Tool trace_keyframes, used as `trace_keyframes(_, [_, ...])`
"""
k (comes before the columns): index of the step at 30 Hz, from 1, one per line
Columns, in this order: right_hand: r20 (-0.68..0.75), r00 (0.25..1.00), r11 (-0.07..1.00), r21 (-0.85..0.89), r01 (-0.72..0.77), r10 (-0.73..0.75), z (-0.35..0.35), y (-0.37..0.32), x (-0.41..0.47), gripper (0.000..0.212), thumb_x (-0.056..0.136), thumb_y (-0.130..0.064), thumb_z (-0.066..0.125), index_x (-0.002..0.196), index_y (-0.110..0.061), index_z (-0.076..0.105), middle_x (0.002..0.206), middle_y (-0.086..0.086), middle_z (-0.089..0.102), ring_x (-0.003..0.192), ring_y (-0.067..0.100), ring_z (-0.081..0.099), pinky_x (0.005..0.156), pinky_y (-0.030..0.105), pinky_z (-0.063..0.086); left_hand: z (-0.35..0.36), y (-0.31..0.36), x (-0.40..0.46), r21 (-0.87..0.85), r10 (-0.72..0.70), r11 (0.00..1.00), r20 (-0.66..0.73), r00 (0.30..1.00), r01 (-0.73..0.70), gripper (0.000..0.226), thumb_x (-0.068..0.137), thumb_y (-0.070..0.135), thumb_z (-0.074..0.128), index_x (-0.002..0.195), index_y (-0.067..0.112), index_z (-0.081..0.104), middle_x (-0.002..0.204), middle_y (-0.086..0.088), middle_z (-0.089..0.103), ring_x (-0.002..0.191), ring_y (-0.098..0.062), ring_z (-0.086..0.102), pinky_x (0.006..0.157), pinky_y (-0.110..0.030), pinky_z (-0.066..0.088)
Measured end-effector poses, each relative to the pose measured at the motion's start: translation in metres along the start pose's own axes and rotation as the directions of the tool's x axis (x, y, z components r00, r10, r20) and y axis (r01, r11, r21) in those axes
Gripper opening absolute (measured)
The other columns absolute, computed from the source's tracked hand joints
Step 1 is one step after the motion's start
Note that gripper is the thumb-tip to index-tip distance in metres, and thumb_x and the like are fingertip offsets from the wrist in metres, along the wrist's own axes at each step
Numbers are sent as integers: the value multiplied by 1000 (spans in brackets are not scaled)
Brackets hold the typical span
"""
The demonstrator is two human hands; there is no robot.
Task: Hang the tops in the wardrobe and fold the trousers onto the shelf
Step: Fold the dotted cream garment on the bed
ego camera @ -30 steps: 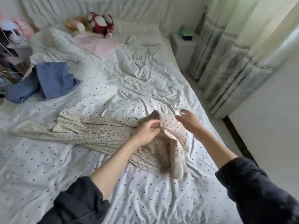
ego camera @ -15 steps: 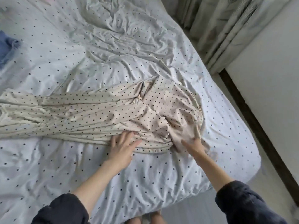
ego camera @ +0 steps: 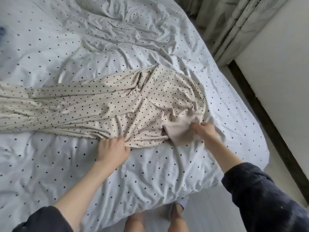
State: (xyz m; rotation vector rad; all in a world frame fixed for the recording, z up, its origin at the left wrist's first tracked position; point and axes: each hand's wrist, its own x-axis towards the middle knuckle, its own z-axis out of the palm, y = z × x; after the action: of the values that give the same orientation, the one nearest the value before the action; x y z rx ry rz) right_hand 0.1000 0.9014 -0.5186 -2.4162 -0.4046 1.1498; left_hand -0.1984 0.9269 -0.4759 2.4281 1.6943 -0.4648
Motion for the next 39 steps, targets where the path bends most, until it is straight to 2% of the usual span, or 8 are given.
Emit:
trace_keyframes(4, [-136, 972, 981, -3, 194, -192, -47, -12, 2, 6, 86, -16, 53, 87, -10, 54, 84, 10, 55, 85, 27, 51, 67, 32, 42, 2, 8, -8, 125, -127, 985, 37, 991, 122, 36, 86, 23, 47, 119, 12, 54, 109, -8, 66, 100, -25, 62, 85, -33, 38])
trace_keyframes(9, [-244, 931, 960, -9, 279, -272, -117, -21, 21, 17, 88, -22, 55, 102, -14, 58, 96, 5, 56, 88, 23, 52, 76, 33, 44, 29, 71, -21, 66, -24, 997, -199, 980, 38, 52, 46, -5, 75, 95, 8, 64, 87, -14, 57, 78, -32, 57, 75, -44, 42])
trace_keyframes(15, [-70, 919, 901, 179, 395, -389, -129, -22, 61, 24, 92, -18, 53, 111, -5, 61, 94, 8, 60, 74, 14, 52, 51, 14, 41, 44, 180, -3, -74, 257, 953, -321, 912, -294, 65, 50, -5, 75, 105, 16, 48, 99, -8, 59, 91, -27, 57, 78, -37, 37])
trace_keyframes(22, [209, 922, 945, 70, 319, -327, -113, 14, 93, 30, 89, 4, 41, 105, -11, 61, 83, 1, 61, 65, 18, 54, 52, 18, 40, 46, 218, 36, -123, 205, 966, -165, 965, -227, 65, 46, 1, 83, 105, 22, 66, 116, -9, 62, 110, -28, 59, 83, -43, 50])
trace_keyframes(25, [320, 863, 906, -32, 422, -390, -108, 9, 99, 17, 86, -1, 55, 85, -17, 58, 77, 0, 53, 70, 19, 49, 58, 22, 38, 41, 221, 52, -105, 154, 980, -151, 977, -171, 43, 49, 9, 86, 86, 23, 68, 99, -4, 63, 92, -24, 60, 75, -40, 47])
trace_keyframes(30, [344, 867, 931, 69, 358, -360, -103, 0, 104, 37, 85, -3, 63, 110, -26, 48, 75, -3, 46, 64, 13, 45, 53, 20, 38, 46, 213, 55, -116, 259, 950, -220, 940, -289, 28, 59, 6, 83, 74, 18, 62, 89, -1, 62, 82, -22, 58, 73, -34, 31])
trace_keyframes(34, [382, 819, 833, -187, 521, -428, -101, -9, 104, 24, 86, -1, 53, 71, -19, 47, 67, -4, 42, 58, 11, 37, 53, 24, 29, 36, 198, 45, -227, 368, 882, -215, 904, -413, 28, 61, 22, 84, 69, 18, 58, 72, 5, 58, 68, -16, 58, 71, -26, 28])
trace_keyframes(39, [427, 857, 956, 74, 285, -289, -120, -17, 97, 5, 87, -4, 58, 83, -8, 55, 77, 3, 54, 66, 13, 48, 60, 24, 31, 19, 190, 30, -382, 378, 813, -226, 898, -439, 29, 72, 14, 77, 77, 18, 49, 57, 9, 55, 47, -10, 51, 63, -20, 40])
